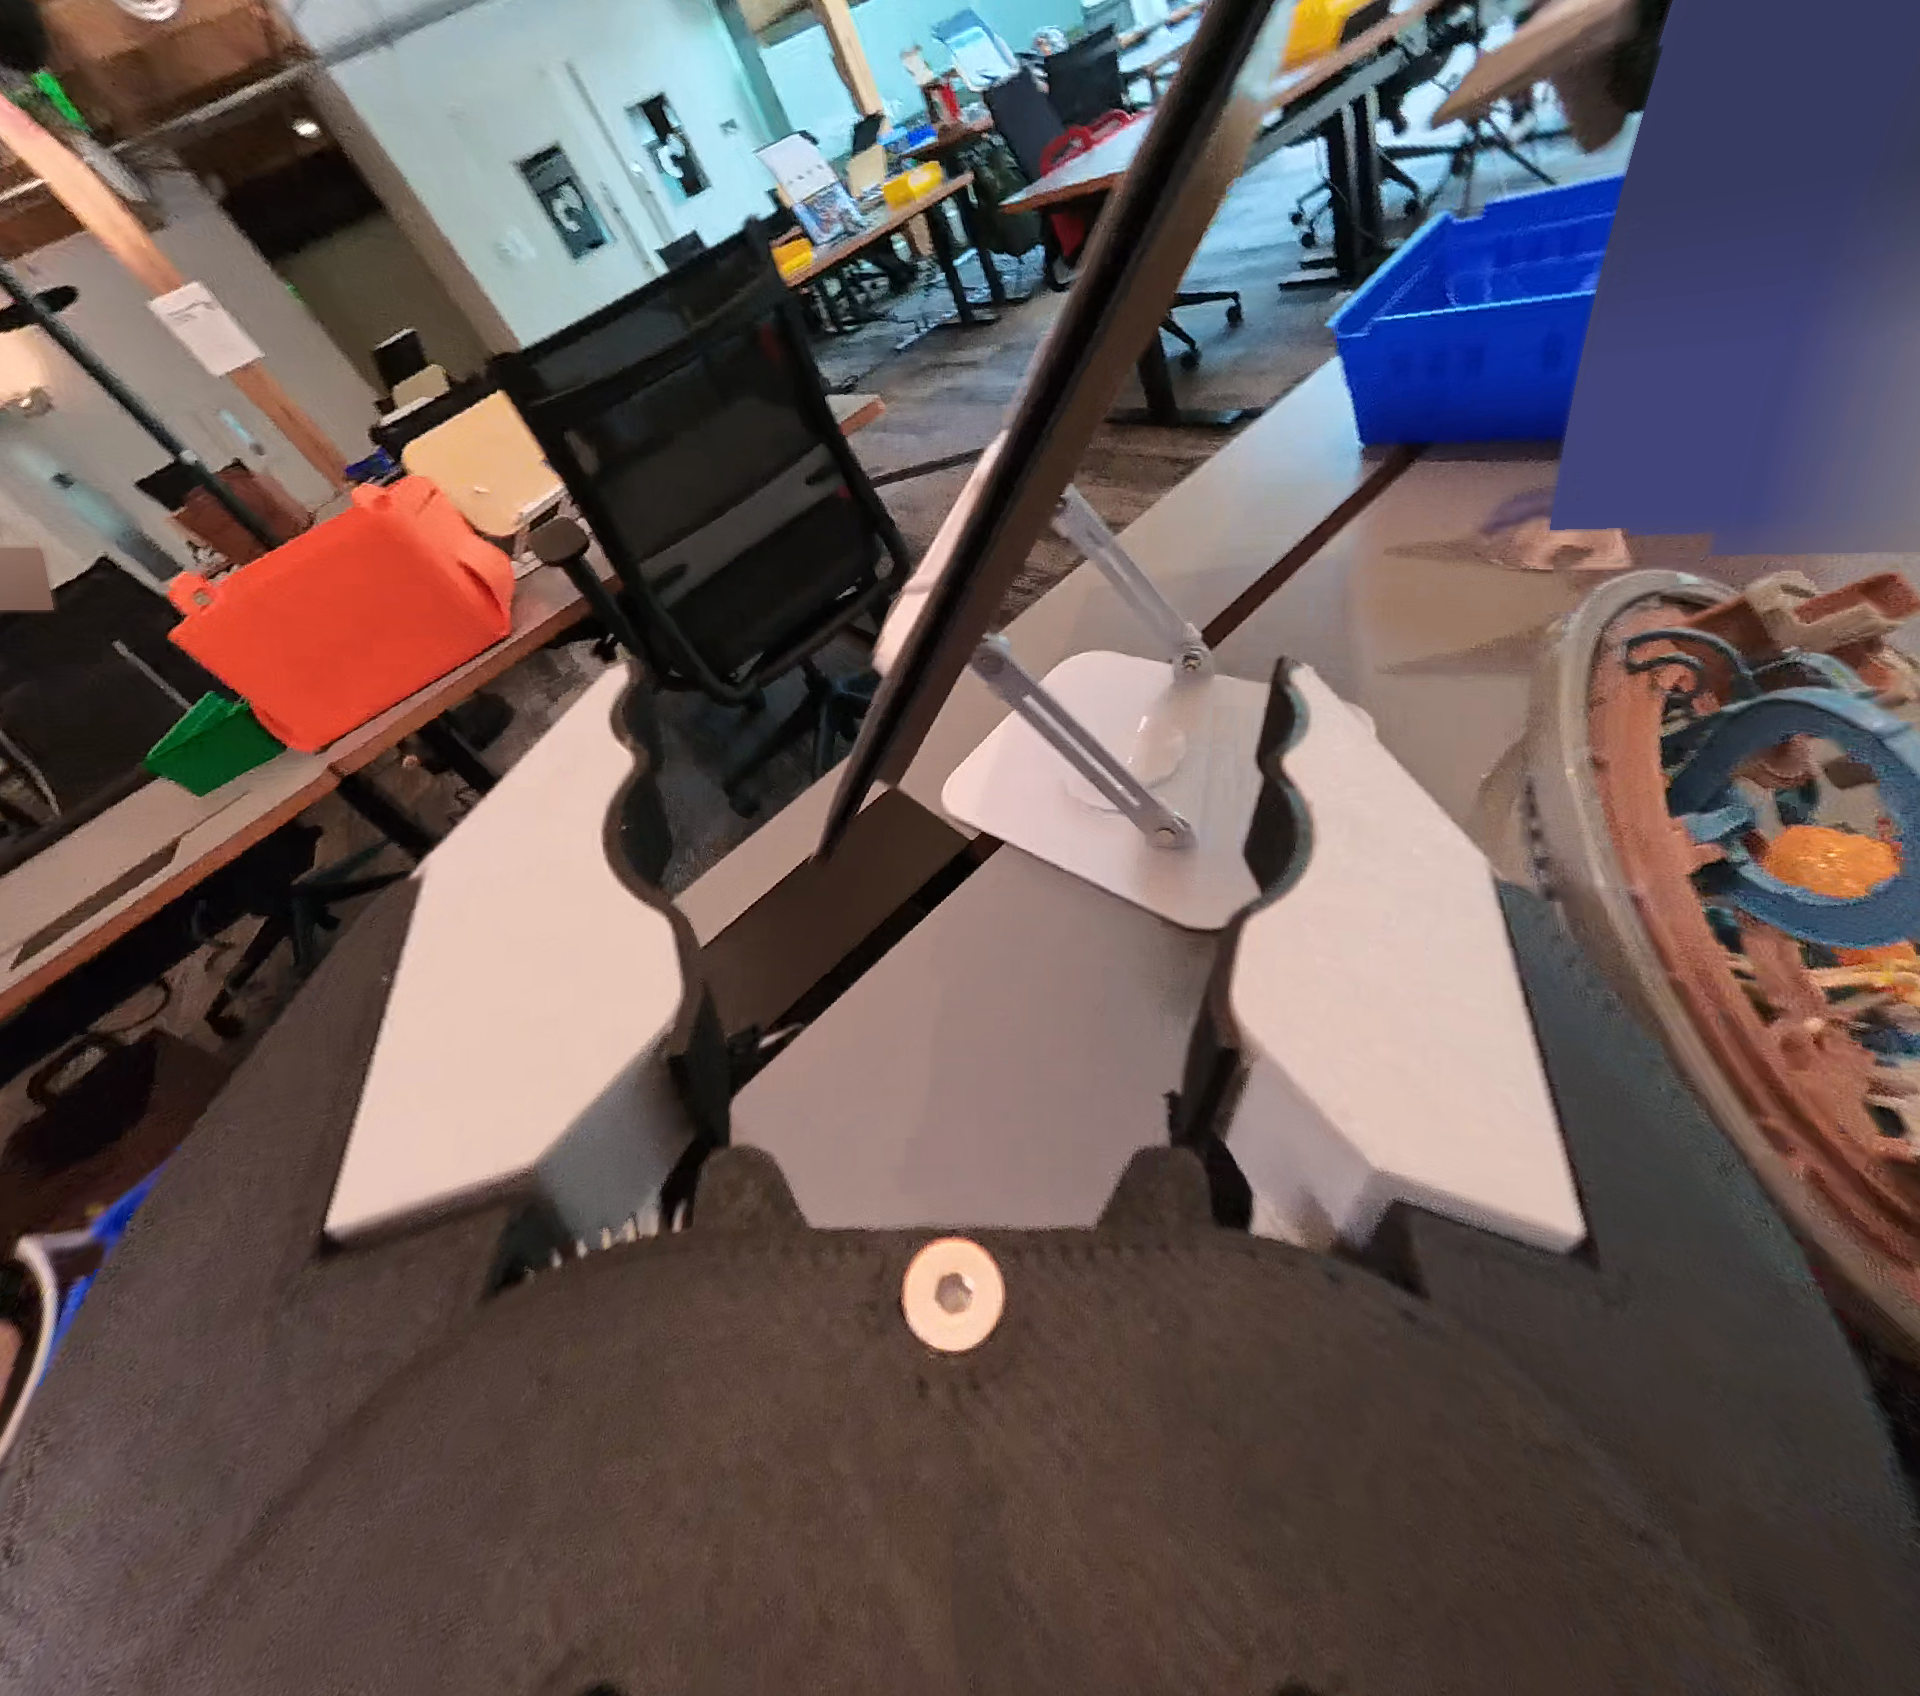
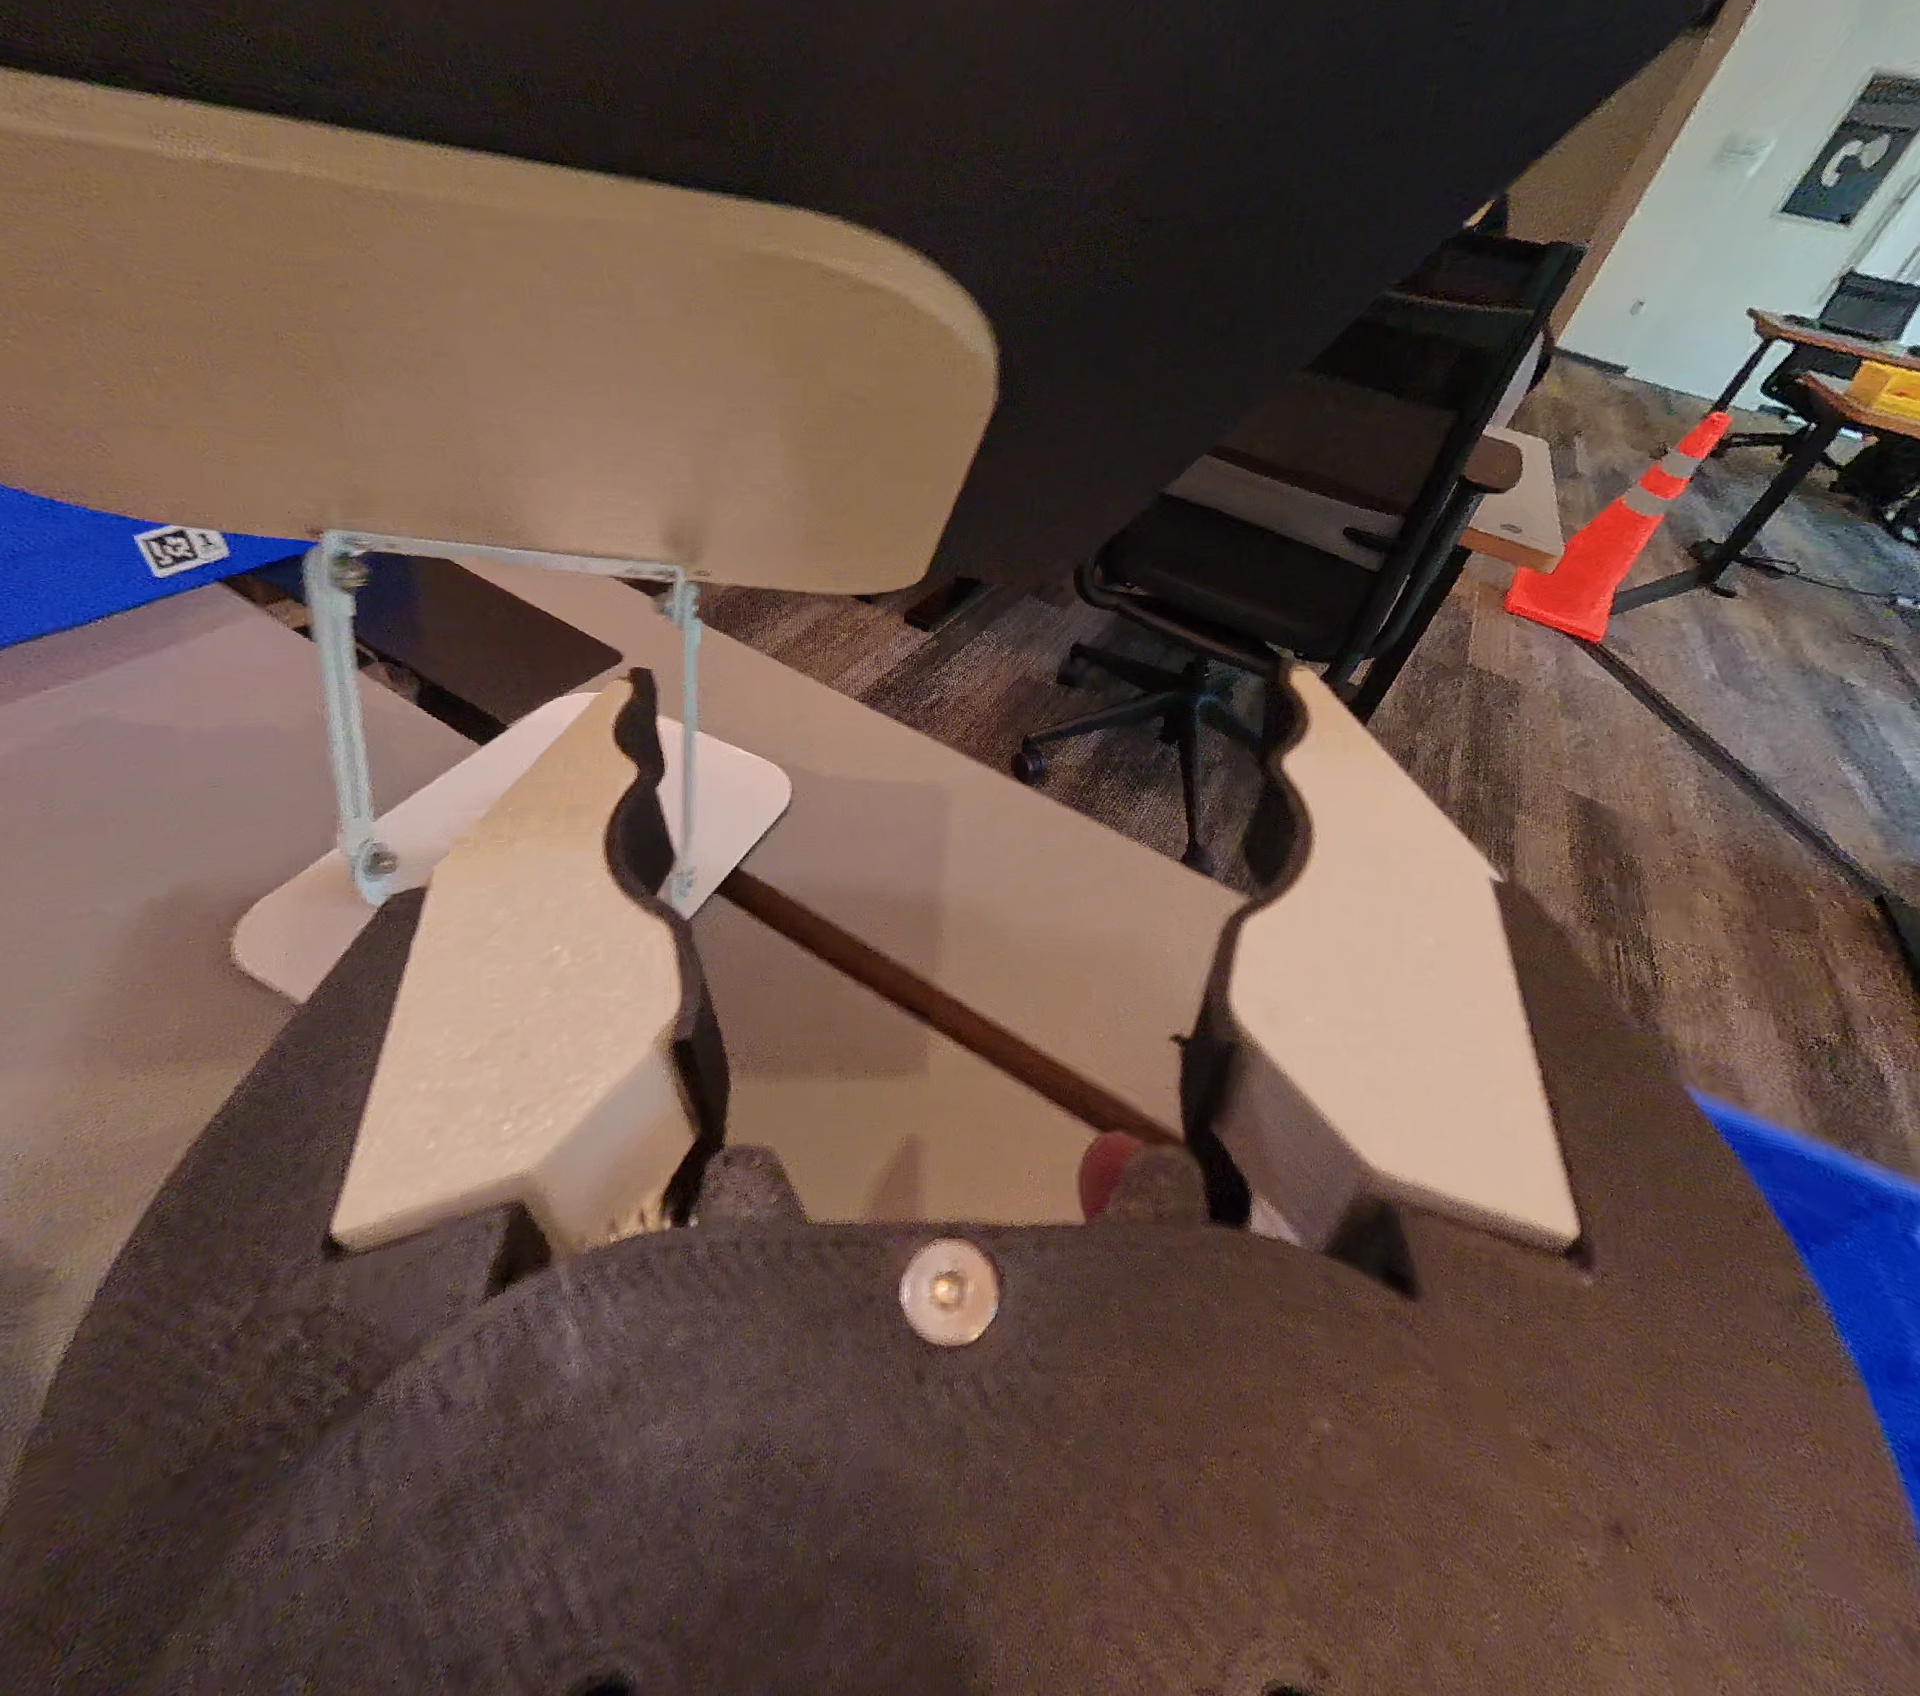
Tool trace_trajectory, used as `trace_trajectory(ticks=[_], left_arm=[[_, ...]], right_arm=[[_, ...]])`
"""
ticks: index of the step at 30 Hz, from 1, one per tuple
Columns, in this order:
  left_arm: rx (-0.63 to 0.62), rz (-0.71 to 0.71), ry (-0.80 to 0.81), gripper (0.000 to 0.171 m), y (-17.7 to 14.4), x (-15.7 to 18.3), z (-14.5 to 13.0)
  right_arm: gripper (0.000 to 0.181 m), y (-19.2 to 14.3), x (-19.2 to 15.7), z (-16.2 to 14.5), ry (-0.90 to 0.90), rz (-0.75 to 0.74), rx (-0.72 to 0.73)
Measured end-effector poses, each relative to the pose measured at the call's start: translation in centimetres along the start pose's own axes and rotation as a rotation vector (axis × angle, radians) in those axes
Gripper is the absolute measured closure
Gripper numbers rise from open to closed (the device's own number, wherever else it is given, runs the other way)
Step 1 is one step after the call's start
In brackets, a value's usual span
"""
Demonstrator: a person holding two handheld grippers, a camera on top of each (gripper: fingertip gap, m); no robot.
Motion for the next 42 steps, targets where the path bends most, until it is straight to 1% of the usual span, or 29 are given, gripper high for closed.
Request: trace_trajectory(ticks=[3,5,7,10,12,13,14,16,17,18,19,22,24,25,26,28,30,33,34,35,36,38,40,42], left_arm=[[-0.002,-0.025,0.105,0.059,1.9,1.5,1.7],[-0.005,-0.031,0.164,0.059,3.2,2.3,2.7],[-0.003,-0.019,0.181,0.066,4.3,2.5,3.5],[-0.033,0.001,0.177,0.08,6.1,2.1,3.5],[-0.027,-0.005,0.161,0.089,7.0,1.9,3.6],[-0.029,-0.016,0.154,0.094,7.4,2.0,3.5],[-0.029,-0.016,0.149,0.1,7.8,2.0,3.5],[-0.009,0.003,0.146,0.114,8.4,1.7,3.8],[-0.004,-0.002,0.143,0.12,8.5,1.5,4.0],[-0.01,-0.026,0.149,0.125,8.7,1.5,4.0],[-0.017,-0.048,0.145,0.131,8.7,1.6,3.9],[-0.016,-0.095,0.151,0.144,8.6,1.8,3.7],[-0.019,-0.126,0.154,0.151,8.6,1.9,3.6],[-0.022,-0.128,0.182,0.152,8.6,1.8,3.6],[-0.025,-0.118,0.201,0.152,8.7,1.6,3.6],[-0.03,-0.142,0.198,0.152,8.7,1.6,3.7],[-0.028,-0.155,0.208,0.147,8.6,1.5,3.5],[-0.018,-0.159,0.206,0.14,8.3,1.3,3.5],[-0.014,-0.145,0.215,0.134,8.3,1.1,3.5],[-0.023,-0.131,0.214,0.117,8.2,0.9,3.4],[-0.029,-0.143,0.212,0.116,8.2,1.0,3.3],[-0.053,-0.158,0.208,0.111,8.4,1.2,2.7],[-0.048,-0.169,0.194,0.122,8.7,1.3,2.4],[-0.049,-0.158,0.179,0.133,9.0,1.0,2.3]], right_arm=[[0.048,4.0,2.4,0.2,-0.088,0.053,-0.075],[0.041,6.5,3.3,-0.2,-0.057,0.133,-0.103],[0.039,8.3,3.8,0.0,-0.042,0.187,-0.063],[0.041,10.0,3.2,1.1,-0.046,0.281,0.021],[0.051,10.5,2.5,2.2,-0.05,0.346,0.072],[0.052,10.6,2.2,2.7,-0.048,0.369,0.087],[0.065,10.6,2.1,3.0,-0.06,0.394,0.094],[0.08,10.5,1.6,3.3,-0.087,0.434,0.088],[0.082,10.4,1.6,3.2,-0.08,0.438,0.08],[0.085,10.3,1.7,3.1,-0.07,0.438,0.077],[0.092,10.0,1.9,3.0,-0.052,0.445,0.086],[0.122,8.7,2.3,2.6,-0.009,0.451,0.119],[0.142,7.9,2.0,2.5,-0.019,0.455,0.136],[0.153,7.6,1.6,2.5,-0.031,0.457,0.142],[0.15,7.6,1.3,2.6,-0.04,0.439,0.138],[0.141,7.7,1.5,2.7,-0.046,0.42,0.121],[0.129,7.9,1.9,2.3,-0.051,0.421,0.112],[0.117,8.5,2.2,1.7,-0.111,0.404,0.086],[0.108,8.8,2.3,1.8,-0.128,0.383,0.087],[0.09,9.2,2.5,1.8,-0.147,0.358,0.079],[0.08,9.5,2.5,1.8,-0.154,0.375,0.069],[0.081,9.9,2.1,1.8,-0.153,0.445,0.072],[0.098,10.2,1.8,2.2,-0.161,0.495,0.113],[0.108,10.6,1.5,2.6,-0.143,0.548,0.134]])
Point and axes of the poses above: each gripper's, where its closed fingertips meet, y out along the fingers, z out of its top, x = y × z across the jaws, the point moved 5 cm from there along -y, back along the fingers, and after that the axes turned 2 degrees about -x, right-handed, at the moved point
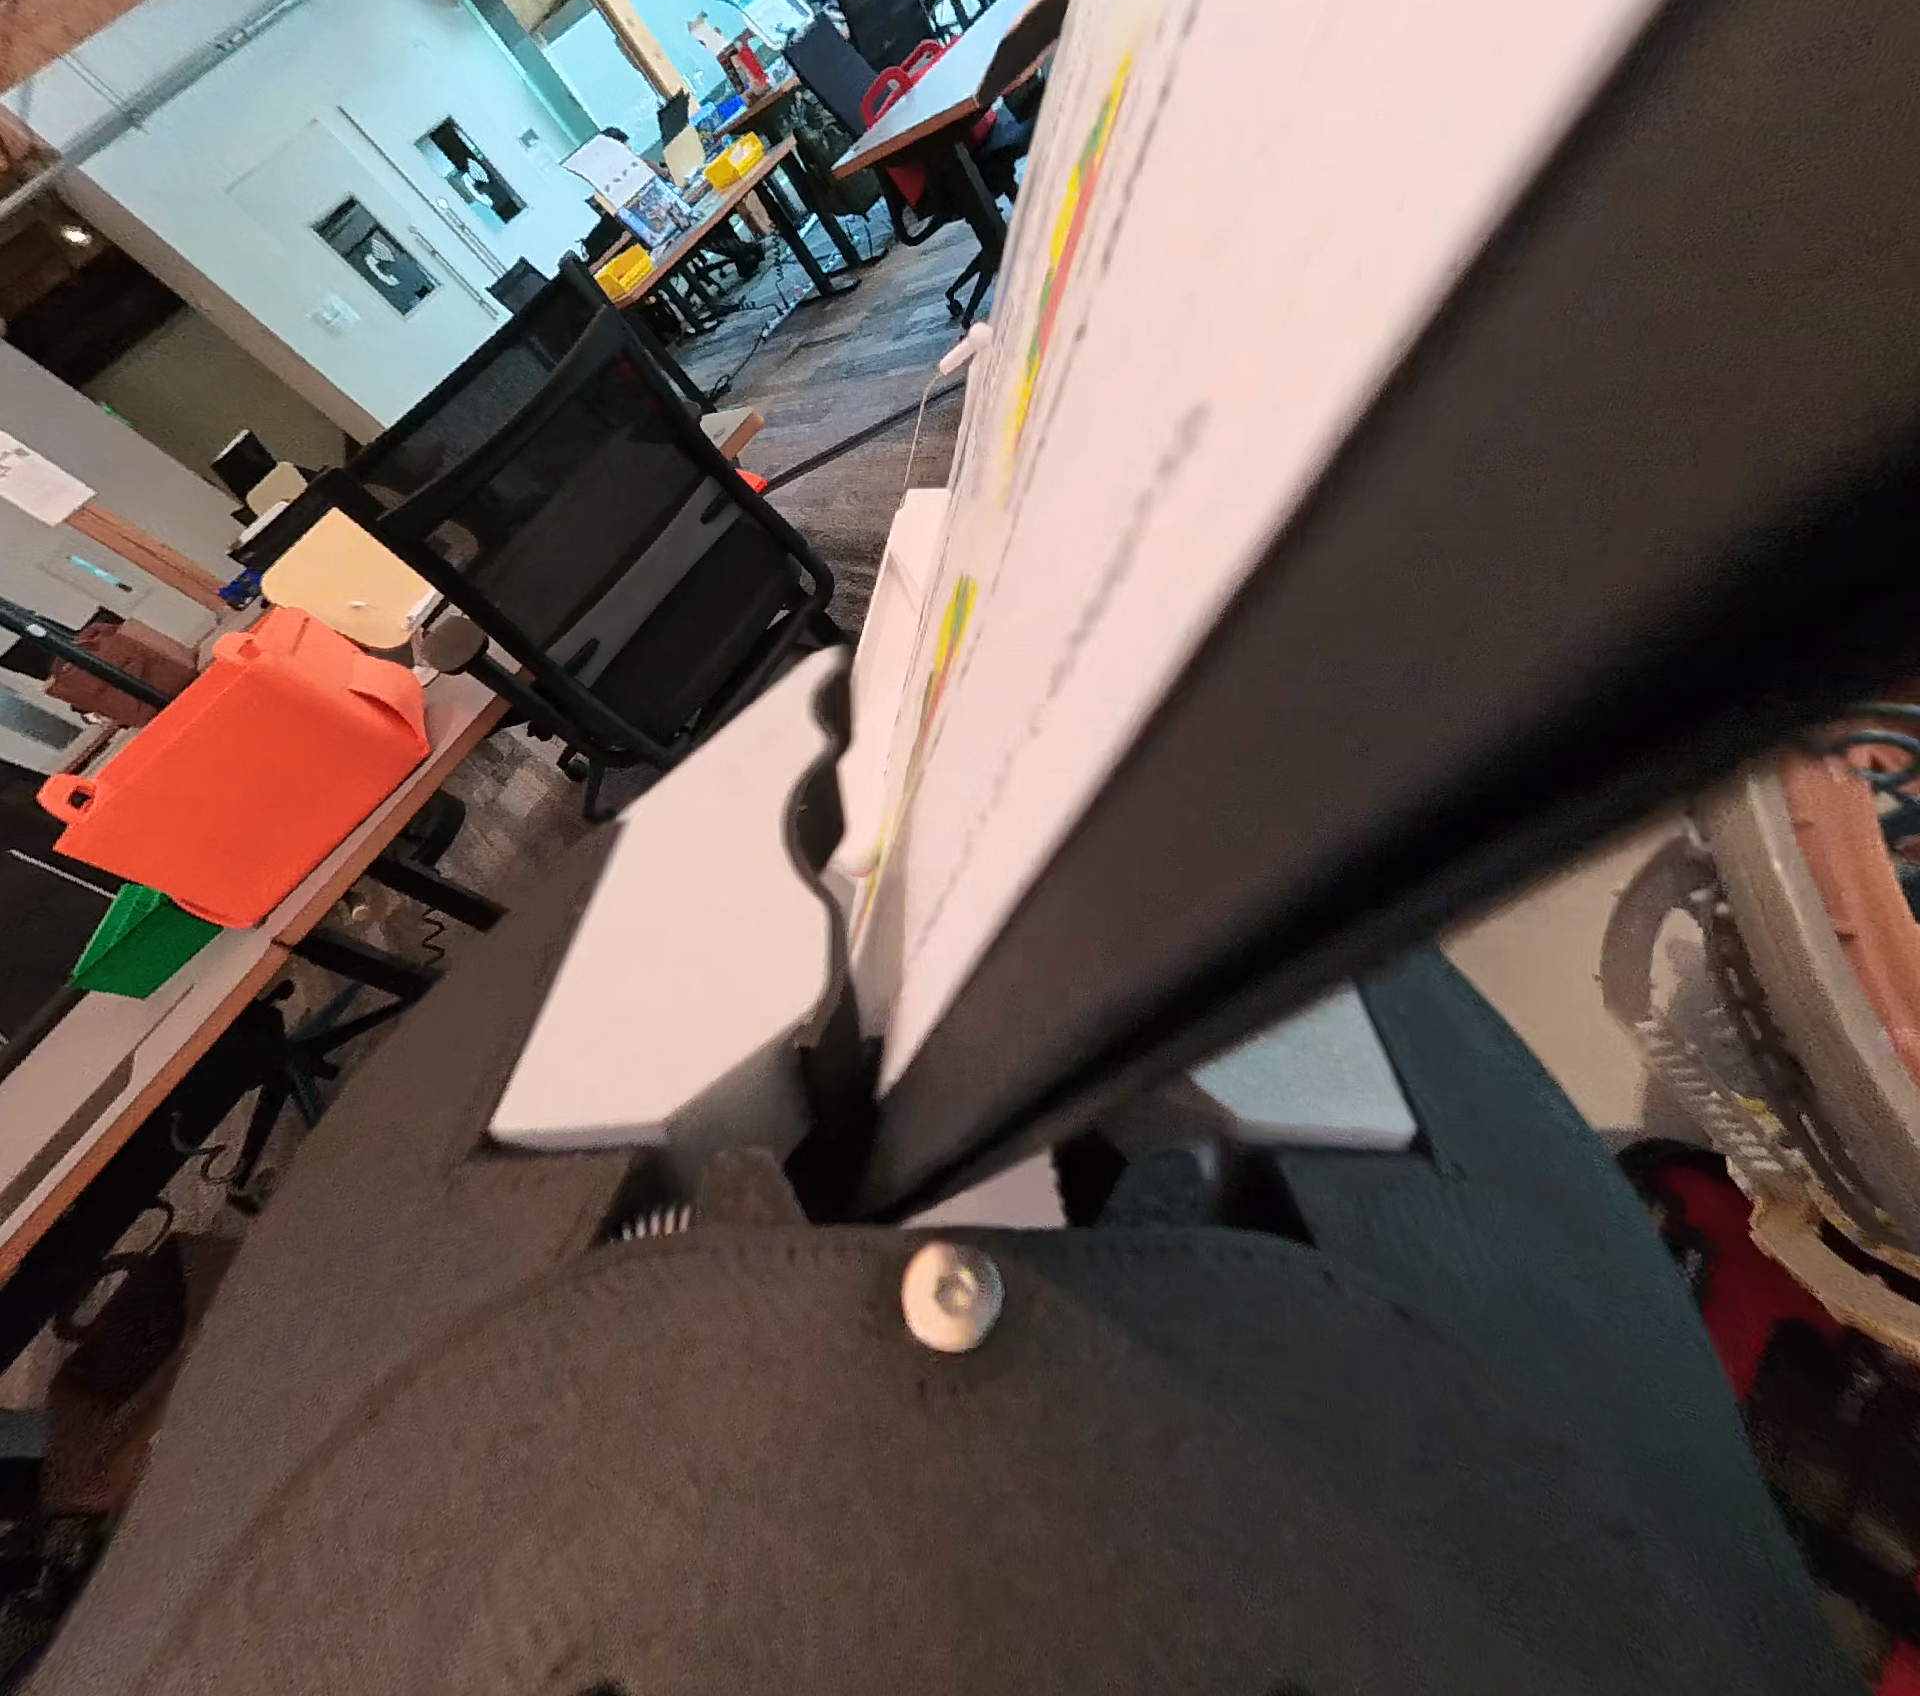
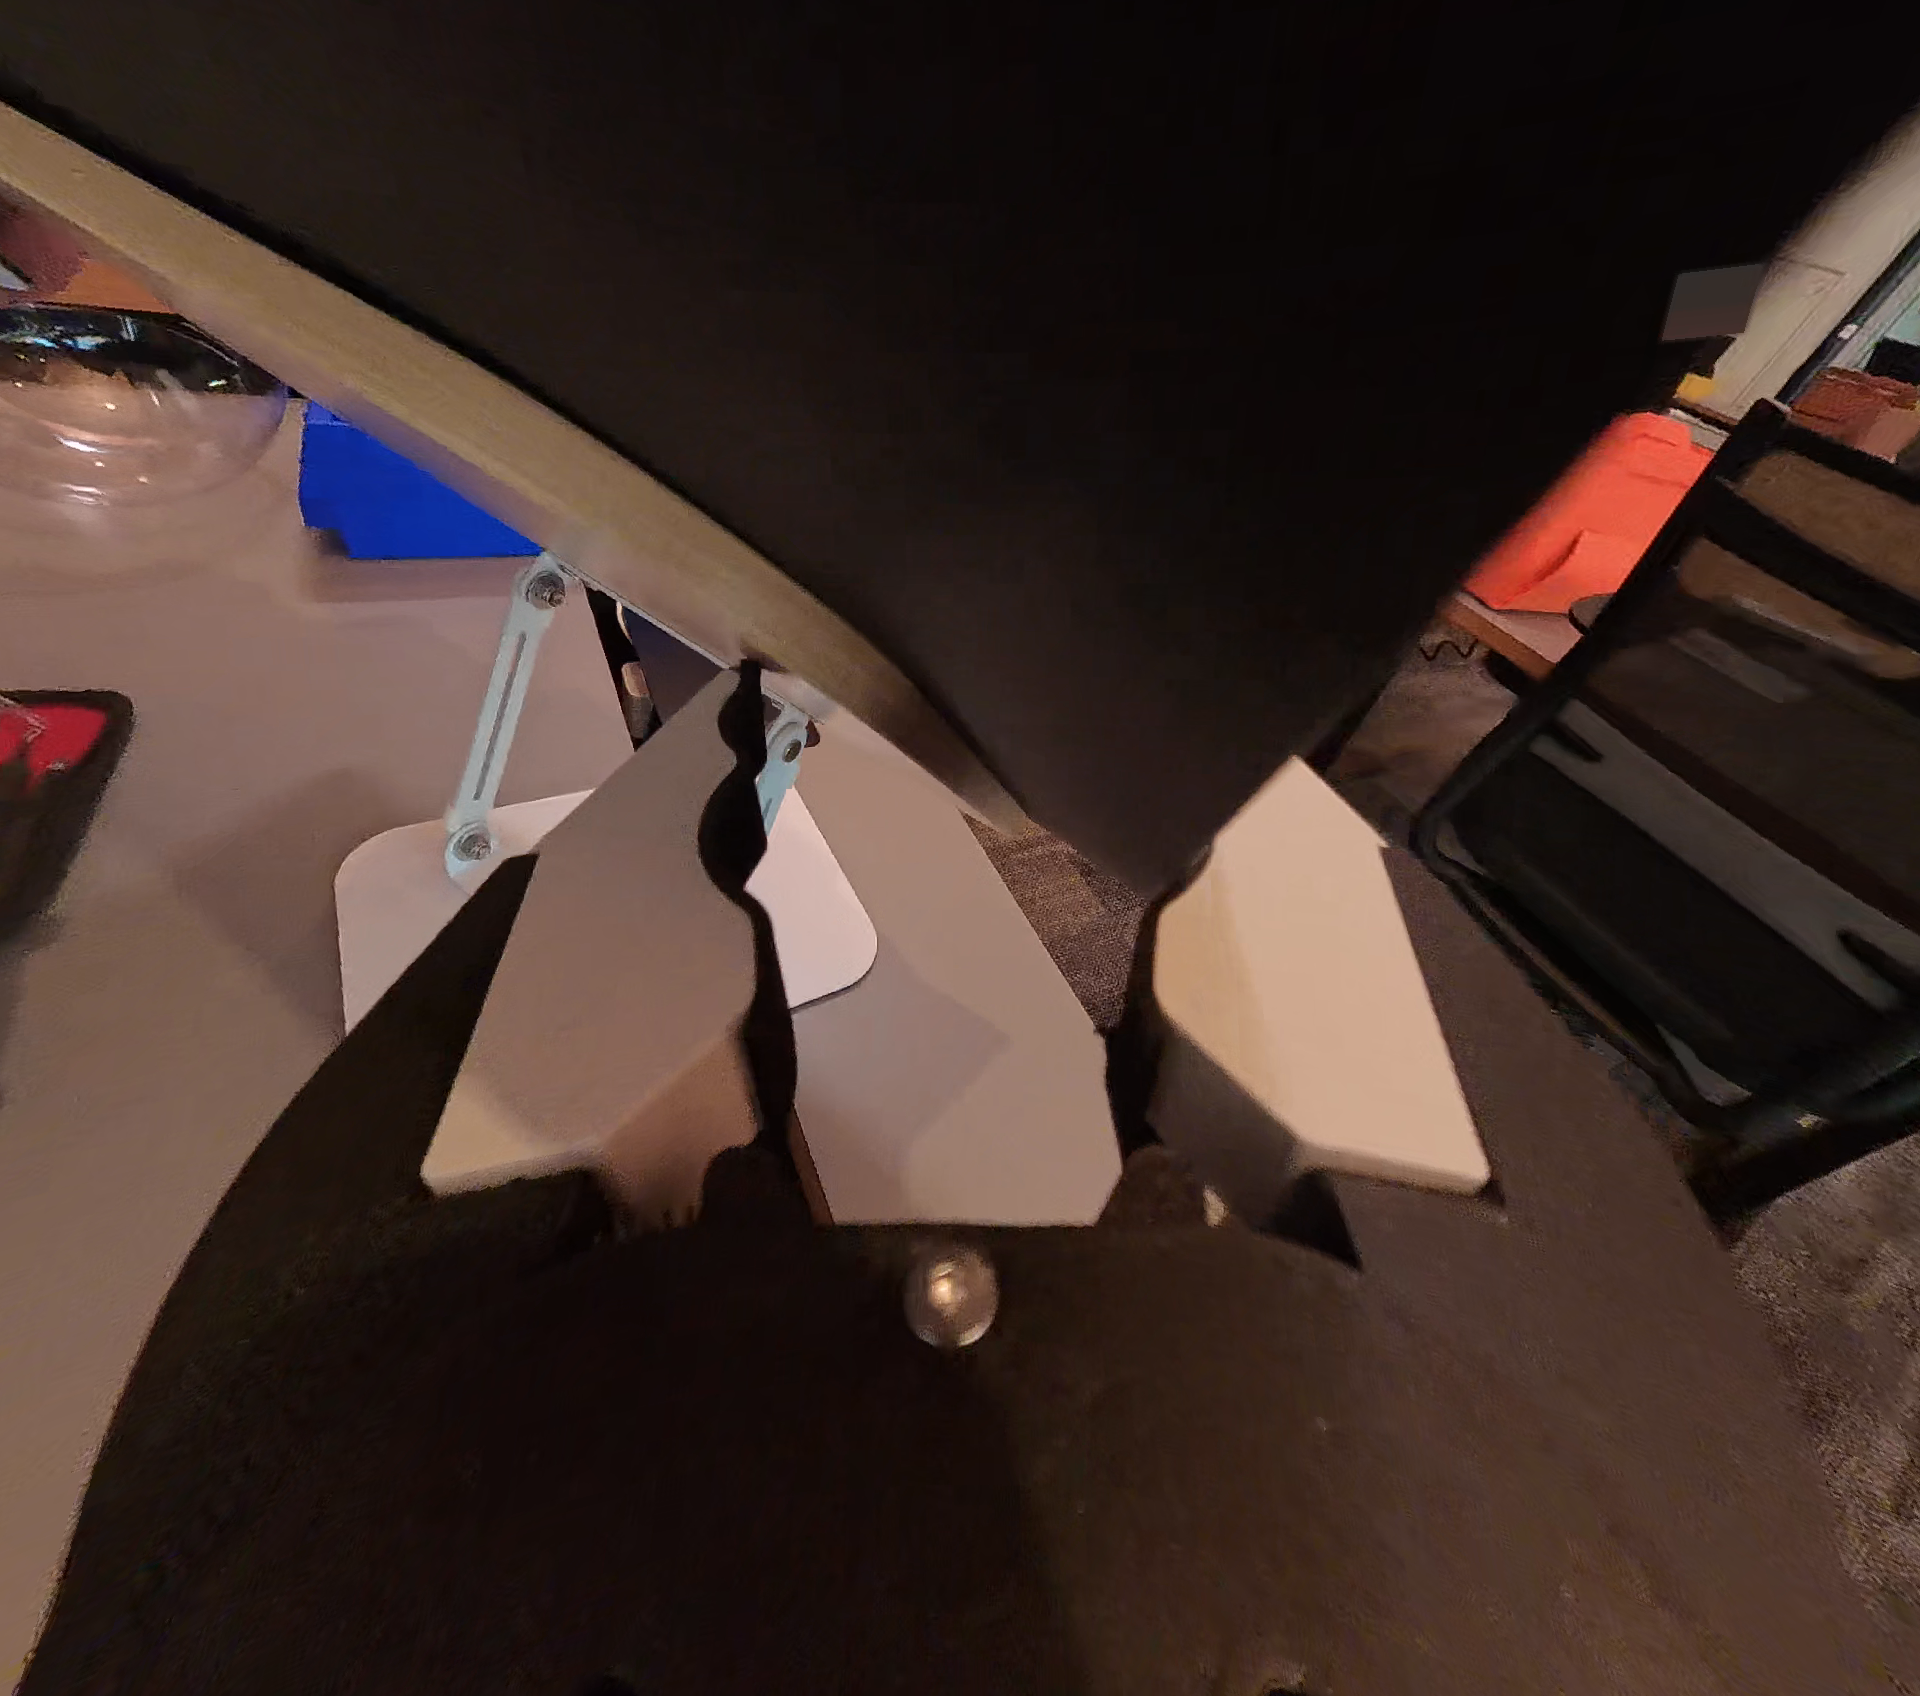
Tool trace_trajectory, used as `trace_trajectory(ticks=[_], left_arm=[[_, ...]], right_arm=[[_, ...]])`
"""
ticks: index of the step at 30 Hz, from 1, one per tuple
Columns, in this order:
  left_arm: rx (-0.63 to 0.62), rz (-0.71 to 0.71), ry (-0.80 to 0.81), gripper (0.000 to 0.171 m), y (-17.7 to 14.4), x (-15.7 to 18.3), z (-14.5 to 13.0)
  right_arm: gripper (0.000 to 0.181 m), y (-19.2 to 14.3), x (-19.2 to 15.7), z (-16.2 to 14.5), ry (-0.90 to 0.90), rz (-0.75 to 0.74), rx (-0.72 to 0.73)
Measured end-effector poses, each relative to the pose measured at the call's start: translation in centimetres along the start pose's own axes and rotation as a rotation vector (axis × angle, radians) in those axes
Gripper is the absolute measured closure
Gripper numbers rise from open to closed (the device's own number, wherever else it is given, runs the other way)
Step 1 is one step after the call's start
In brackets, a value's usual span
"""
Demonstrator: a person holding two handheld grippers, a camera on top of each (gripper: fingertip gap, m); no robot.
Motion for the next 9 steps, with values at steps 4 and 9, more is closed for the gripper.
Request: trace_trajectory(ticks=[4,9], left_arm=[[-0.027,-0.022,0.04,0.158,0.3,0.4,0.0],[-0.001,-0.041,0.109,0.159,-0.3,-0.3,-0.7]], right_arm=[[0.13,0.1,-0.2,-0.6,0.056,0.072,0.032],[0.151,-0.4,-1.8,-0.5,0.029,0.094,0.048]])
Point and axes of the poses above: each gripper's, where its closed fingertips meet, y out along the fingers, z out of its top, x = y × z across the jaws, the point moved 5 cm from there along -y, back along the fingers, and after that the axes turned 2 degrees about -x, right-handed, at the moved point
